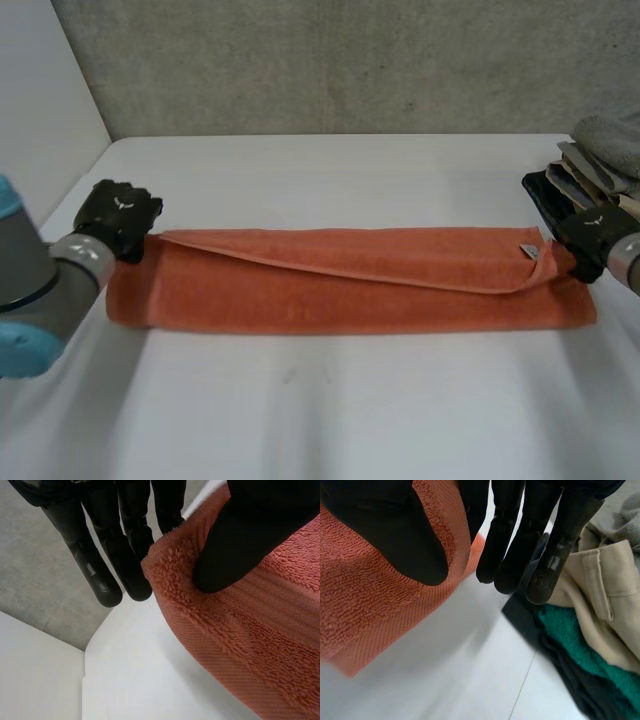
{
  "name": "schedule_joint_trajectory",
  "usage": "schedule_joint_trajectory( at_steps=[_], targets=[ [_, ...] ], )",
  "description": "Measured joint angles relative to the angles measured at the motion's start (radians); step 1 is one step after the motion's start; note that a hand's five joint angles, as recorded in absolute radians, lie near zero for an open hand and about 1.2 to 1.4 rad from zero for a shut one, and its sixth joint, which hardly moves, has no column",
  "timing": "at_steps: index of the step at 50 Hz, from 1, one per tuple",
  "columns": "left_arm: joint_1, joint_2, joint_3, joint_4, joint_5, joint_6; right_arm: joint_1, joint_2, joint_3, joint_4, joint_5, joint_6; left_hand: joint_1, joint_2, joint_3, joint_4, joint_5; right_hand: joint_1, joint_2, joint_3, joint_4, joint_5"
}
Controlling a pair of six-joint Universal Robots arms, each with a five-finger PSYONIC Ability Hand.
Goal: Fold the laundry.
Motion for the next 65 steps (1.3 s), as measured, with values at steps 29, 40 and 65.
schedule_joint_trajectory(
  at_steps=[29,40,65],
  targets=[
    [-0.116,-0.297,0.294,0.163,-0.149,-0.055,0.119,0.199,-0.2,-0.247,0.189,0.05,-0.945,-0.989,-0.98,-0.995,-0.937,-0.791,-0.956,-0.97,-0.92,-0.928],
    [-0.114,-0.226,0.206,0.168,-0.145,-0.053,0.114,0.031,-0.064,-0.235,0.143,0.142,-0.945,-0.989,-0.98,-0.995,-0.937,-0.791,-0.956,-0.97,-0.949,-0.928],
    [-0.152,-0.105,0.038,0.176,-0.144,-0.063,-0.021,-0.128,0.331,-0.2,-0.114,0.147,-0.945,-0.989,-0.98,-0.995,-0.937,-0.74,-0.874,-0.878,-0.889,-0.864]
  ],
)
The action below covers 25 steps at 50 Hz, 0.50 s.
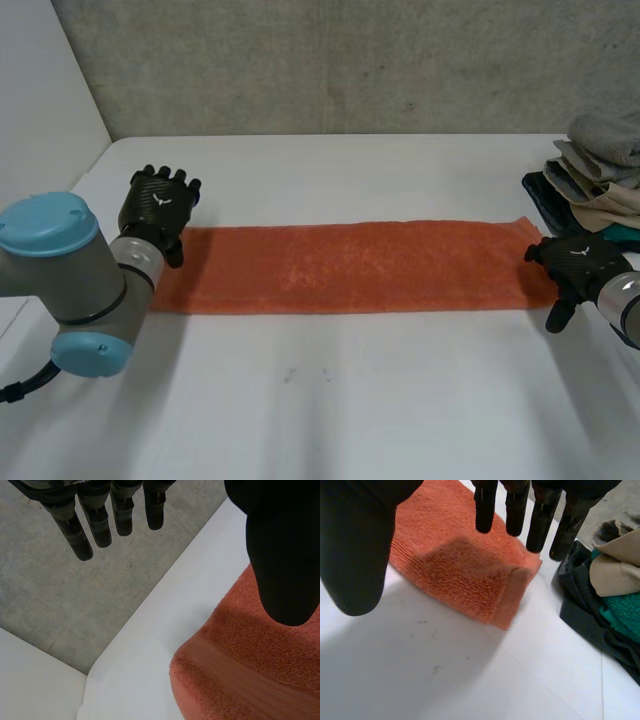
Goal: Fold the laundry.
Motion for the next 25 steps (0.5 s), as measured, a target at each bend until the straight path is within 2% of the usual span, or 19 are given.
schedule_joint_trajectory(
  at_steps=[7,8,10,18,20,25],
  targets=[
    [-0.005,0.003,-0.013,0.018,0.0,0.0,-0.009,0.036,0.004,-0.086,-0.007,-0.001,0.0,0.0,0.0,0.0,0.0,0.125,0.122,0.135,0.134,0.12],
    [-0.005,0.003,-0.016,0.024,0.0,0.0,-0.009,0.052,-0.003,-0.108,-0.008,-0.001,0.0,0.0,0.0,0.0,0.0,0.215,0.242,0.237,0.239,0.216],
    [-0.005,0.003,-0.019,0.028,0.0,0.0,-0.009,0.067,-0.011,-0.124,-0.01,-0.001,0.0,0.0,0.0,0.0,0.0,0.279,0.317,0.314,0.317,0.288],
    [-0.005,0.012,-0.031,0.035,0.0,0.0,-0.008,0.104,-0.033,-0.141,-0.043,-0.002,0.0,0.0,0.0,0.0,0.0,0.38,0.432,0.43,0.435,0.399],
    [-0.005,0.017,-0.036,0.036,0.0,0.0,-0.007,0.109,-0.035,-0.139,-0.054,-0.002,0.0,0.0,0.0,0.0,0.0,0.525,0.608,0.601,0.609,0.575],
    [-0.004,0.026,-0.041,0.036,0.001,0.0,-0.008,0.11,-0.036,-0.135,-0.062,-0.002,0.0,0.0,0.0,0.0,0.0,0.63,0.737,0.73,0.743,0.704]
  ],
)
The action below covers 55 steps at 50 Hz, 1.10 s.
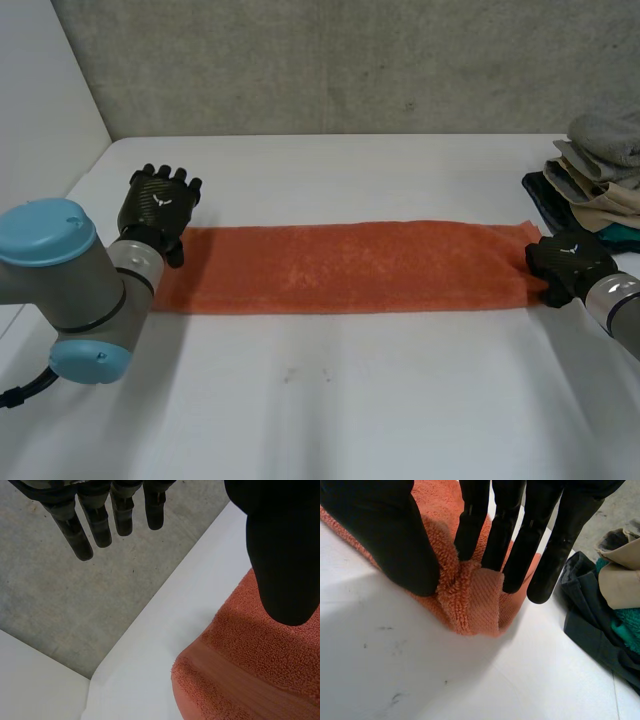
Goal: Fold the laundry.
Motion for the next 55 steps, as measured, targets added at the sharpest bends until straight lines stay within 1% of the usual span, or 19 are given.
schedule_joint_trajectory(
  at_steps=[2,12,13,15,17,19,20,25,28,30,31,33,36,39,40,47,49,50,55],
  targets=[
    [0.0,0.007,-0.003,0.0,0.0,0.0,-0.006,-0.004,0.0,0.001,-0.002,-0.001,0.0,0.0,0.0,0.0,0.0,0.082,0.126,0.113,0.129,0.125],
    [0.001,0.041,-0.016,-0.001,0.0,0.0,-0.088,-0.039,0.011,0.006,0.012,-0.04,0.0,0.0,0.0,0.0,0.0,0.083,0.132,0.129,0.145,0.134],
    [0.001,0.055,-0.025,-0.001,0.0,0.0,-0.13,-0.063,0.015,0.011,0.022,-0.084,0.0,0.0,0.0,0.0,0.0,0.083,0.132,0.129,0.145,0.134],
    [0.002,0.069,-0.035,-0.001,0.0,0.0,-0.149,-0.073,0.015,0.013,0.028,-0.108,0.0,0.0,0.0,0.0,0.0,0.083,0.132,0.129,0.145,0.134],
    [0.003,0.086,-0.047,-0.001,0.0,-0.001,-0.199,-0.094,0.015,0.02,0.047,-0.181,0.0,0.0,0.0,0.0,0.0,0.084,0.132,0.129,0.145,0.134],
    [0.004,0.095,-0.055,-0.001,0.001,-0.001,-0.208,-0.097,0.014,0.022,0.052,-0.197,0.0,0.0,0.0,0.0,0.0,0.085,0.132,0.129,0.145,0.134],
    [0.005,0.108,-0.065,-0.001,0.001,-0.003,-0.234,-0.107,0.01,0.029,0.07,-0.254,0.0,0.0,0.0,0.0,0.0,0.085,0.132,0.129,0.145,0.134],
    [0.01,0.14,-0.092,-0.001,0.01,-0.012,-0.235,-0.13,-0.001,0.044,0.103,-0.332,0.0,0.0,0.0,0.0,0.0,0.09,0.132,0.129,0.145,0.134],
    [0.013,0.155,-0.102,-0.001,0.021,-0.018,-0.187,-0.152,-0.01,0.048,0.112,-0.328,0.0,0.0,0.0,0.0,0.0,0.09,0.132,0.134,0.145,0.134],
    [0.021,0.172,-0.111,-0.001,0.032,-0.024,-0.117,-0.175,-0.023,0.05,0.117,-0.299,0.0,0.0,0.0,0.0,0.0,0.09,0.132,0.142,0.145,0.143],
    [0.027,0.183,-0.115,0.0,0.039,-0.027,-0.042,-0.193,-0.038,0.05,0.118,-0.262,0.0,0.0,0.0,0.0,0.0,0.09,0.132,0.146,0.145,0.143],
    [0.03,0.187,-0.116,-0.001,0.041,-0.028,-0.019,-0.197,-0.043,0.05,0.118,-0.25,0.0,0.0,0.0,0.0,0.0,0.09,0.132,0.147,0.145,0.143],
    [0.046,0.216,-0.123,-0.001,0.047,-0.033,0.18,-0.2,-0.108,0.045,0.114,-0.173,0.0,0.0,0.0,0.0,0.0,0.099,0.137,0.148,0.147,0.144],
    [0.053,0.23,-0.125,-0.001,0.047,-0.038,0.296,-0.182,-0.157,0.04,0.112,-0.148,0.0,0.0,0.0,0.0,0.0,0.099,0.137,0.148,0.147,0.143],
    [0.058,0.241,-0.127,-0.001,0.047,-0.047,0.407,-0.148,-0.21,0.032,0.108,-0.133,0.0,0.0,0.0,0.0,0.0,0.099,0.137,0.148,0.148,0.143],
    [0.066,0.266,-0.14,-0.002,0.047,-0.09,0.712,0.037,-0.393,-0.042,0.09,-0.122,0.0,0.0,0.0,0.0,0.0,0.099,0.137,0.148,0.148,0.143],
    [0.066,0.267,-0.142,-0.002,0.047,-0.096,0.749,0.077,-0.421,-0.066,0.08,-0.122,0.0,0.0,0.0,0.0,0.0,0.099,0.137,0.148,0.148,0.143],
    [0.064,0.269,-0.145,-0.002,0.047,-0.103,0.794,0.132,-0.453,-0.1,0.059,-0.122,0.0,0.0,0.0,0.0,0.0,0.099,0.137,0.148,0.148,0.143],
    [0.058,0.269,-0.147,-0.001,0.047,-0.113,0.871,0.241,-0.498,-0.167,-0.008,-0.123,0.0,0.0,0.0,0.0,0.0,0.073,0.101,0.108,0.105,0.118]
  ],
)
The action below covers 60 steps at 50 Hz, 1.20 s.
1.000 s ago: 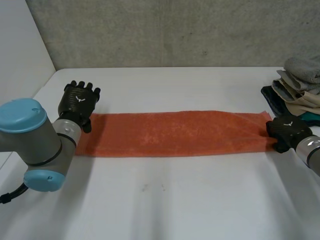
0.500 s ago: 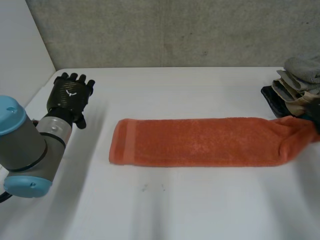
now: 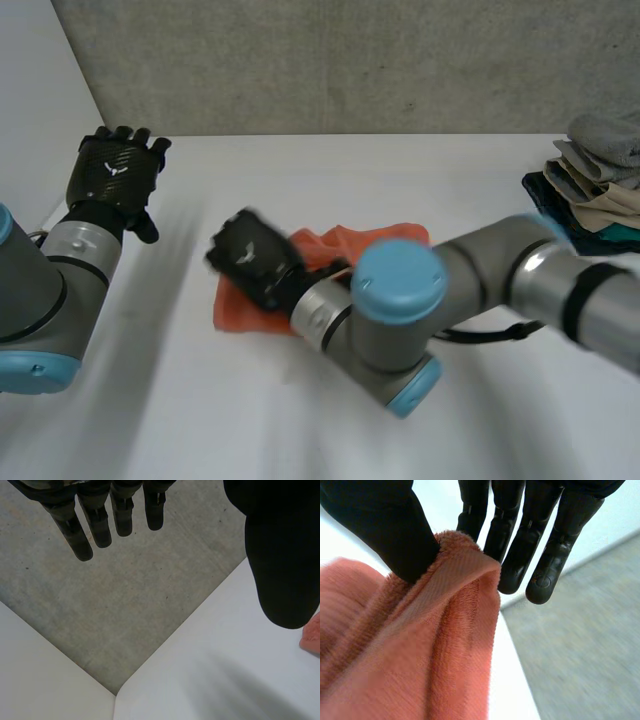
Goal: Fold the laundry.
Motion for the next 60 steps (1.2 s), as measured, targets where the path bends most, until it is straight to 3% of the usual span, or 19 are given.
schedule_joint_trajectory(
  at_steps=[2,3,4,5,6,9,13,17,22,29,36,44,60],
  targets=[
    [-0.001,0.0,0.0,0.0,0.0,-0.001,0.006,0.01,-0.002,-0.005,-0.007,-0.001,0.0,0.0,0.0,0.0,0.0,-0.038,-0.06,-0.048,-0.049,-0.042],
    [-0.004,-0.001,0.002,0.0,0.0,-0.003,0.022,0.037,-0.005,-0.017,-0.027,-0.002,0.0,0.0,0.0,0.0,0.0,-0.202,-0.246,-0.224,-0.225,-0.204],
    [-0.011,-0.002,0.006,0.001,0.0,-0.006,0.028,0.048,-0.002,-0.021,-0.028,-0.003,0.0,0.0,0.0,0.0,0.0,-0.543,-0.635,-0.606,-0.606,-0.588],
    [-0.015,-0.002,0.008,0.001,-0.001,-0.007,0.029,0.049,0.0,-0.021,-0.026,-0.003,0.0,0.0,0.0,0.0,0.0,-0.543,-0.635,-0.606,-0.606,-0.588],
    [-0.022,-0.003,0.011,0.002,-0.001,-0.011,0.03,0.045,0.008,-0.02,-0.012,-0.002,0.0,0.0,0.0,0.0,0.0,-0.695,-0.827,-0.819,-0.808,-0.785],
    [-0.045,-0.006,0.02,0.002,-0.001,-0.02,0.025,0.015,0.032,-0.016,0.029,0.004,0.0,0.0,0.0,0.0,0.0,-0.756,-0.922,-0.93,-0.913,-0.889],
    [-0.078,-0.009,0.032,0.003,-0.001,-0.04,0.0,-0.059,0.083,-0.012,0.098,0.026,0.0,0.0,0.0,0.0,0.0,-0.756,-0.922,-0.931,-0.913,-0.89],
    [-0.146,-0.015,0.057,0.004,-0.001,-0.097,-0.107,-0.226,0.216,0.007,0.22,0.133,0.0,0.0,0.0,0.0,0.0,-0.756,-0.922,-0.931,-0.913,-0.89],
    [-0.223,-0.052,0.09,0.003,0.005,-0.16,-0.217,-0.339,0.339,0.095,0.267,0.255,0.0,0.0,0.0,0.0,0.0,-0.756,-0.922,-0.931,-0.913,-0.89],
    [-0.321,-0.177,0.156,-0.003,0.057,-0.196,-0.325,-0.37,0.44,0.235,0.262,0.306,0.001,0.0,0.0,0.0,0.0,-0.756,-0.922,-0.931,-0.913,-0.89],
    [-0.367,-0.303,0.217,-0.013,0.089,-0.191,-0.368,-0.347,0.474,0.263,0.262,0.294,0.002,0.0,0.0,0.0,0.0,-0.756,-0.922,-0.931,-0.913,-0.89],
    [-0.392,-0.383,0.267,-0.033,0.089,-0.18,-0.373,-0.322,0.471,0.256,0.261,0.291,0.004,0.0,0.0,0.0,0.0,-0.756,-0.922,-0.931,-0.913,-0.89],
    [-0.389,-0.46,0.301,-0.056,0.081,-0.011,-0.361,-0.277,0.459,0.247,0.259,0.289,0.004,0.0,0.0,0.0,0.0,-0.756,-0.922,-0.931,-0.913,-0.89]
  ],
)
